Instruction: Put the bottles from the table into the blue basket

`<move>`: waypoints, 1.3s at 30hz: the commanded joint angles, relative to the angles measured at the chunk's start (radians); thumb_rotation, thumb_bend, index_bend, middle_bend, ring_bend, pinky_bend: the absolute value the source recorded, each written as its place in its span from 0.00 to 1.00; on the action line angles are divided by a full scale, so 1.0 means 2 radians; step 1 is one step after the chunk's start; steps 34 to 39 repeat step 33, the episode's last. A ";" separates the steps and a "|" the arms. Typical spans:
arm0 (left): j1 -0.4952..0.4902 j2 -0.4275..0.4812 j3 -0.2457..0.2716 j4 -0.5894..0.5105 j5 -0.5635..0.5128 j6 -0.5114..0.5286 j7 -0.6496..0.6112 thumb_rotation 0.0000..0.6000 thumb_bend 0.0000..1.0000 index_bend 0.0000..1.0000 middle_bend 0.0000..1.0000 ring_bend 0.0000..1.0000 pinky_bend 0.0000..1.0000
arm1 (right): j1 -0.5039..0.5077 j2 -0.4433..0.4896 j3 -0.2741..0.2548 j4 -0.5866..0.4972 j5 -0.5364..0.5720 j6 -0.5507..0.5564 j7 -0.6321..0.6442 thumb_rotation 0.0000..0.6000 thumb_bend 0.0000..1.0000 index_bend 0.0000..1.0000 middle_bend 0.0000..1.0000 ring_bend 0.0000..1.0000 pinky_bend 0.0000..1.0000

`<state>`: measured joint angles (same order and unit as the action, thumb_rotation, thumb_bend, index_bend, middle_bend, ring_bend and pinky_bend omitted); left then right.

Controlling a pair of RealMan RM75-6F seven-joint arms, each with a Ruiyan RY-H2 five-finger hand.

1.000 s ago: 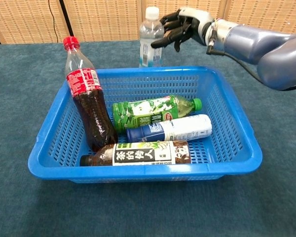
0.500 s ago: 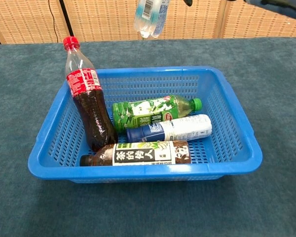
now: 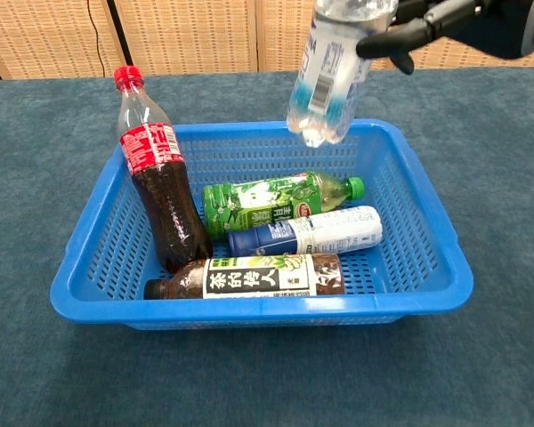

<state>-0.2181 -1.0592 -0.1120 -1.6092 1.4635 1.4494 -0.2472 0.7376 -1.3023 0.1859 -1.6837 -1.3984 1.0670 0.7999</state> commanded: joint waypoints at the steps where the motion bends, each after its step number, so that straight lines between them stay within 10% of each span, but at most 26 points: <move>1: 0.002 0.001 0.002 -0.001 0.004 0.002 0.000 1.00 0.03 0.00 0.00 0.00 0.00 | -0.008 -0.010 -0.010 0.005 -0.007 0.001 -0.007 1.00 0.17 0.54 0.66 0.48 0.64; 8: 0.009 0.000 0.009 0.000 0.015 0.010 0.003 1.00 0.03 0.00 0.00 0.00 0.00 | -0.014 0.002 -0.048 0.016 -0.061 -0.009 -0.039 1.00 0.00 0.00 0.02 0.00 0.16; 11: 0.014 0.000 0.016 0.001 0.021 0.014 0.008 1.00 0.03 0.00 0.00 0.00 0.00 | -0.021 0.033 -0.059 0.004 -0.068 -0.011 -0.094 1.00 0.00 0.00 0.00 0.00 0.01; 21: 0.044 -0.019 0.035 0.010 0.013 0.030 0.056 1.00 0.03 0.00 0.00 0.00 0.00 | -0.151 0.092 -0.089 0.007 -0.042 0.150 -0.376 1.00 0.00 0.00 0.00 0.00 0.00; 39: 0.064 -0.036 0.043 0.018 0.023 0.054 0.109 1.00 0.03 0.00 0.00 0.00 0.00 | -0.249 0.031 -0.117 0.139 -0.081 0.262 -0.396 1.00 0.00 0.00 0.00 0.00 0.00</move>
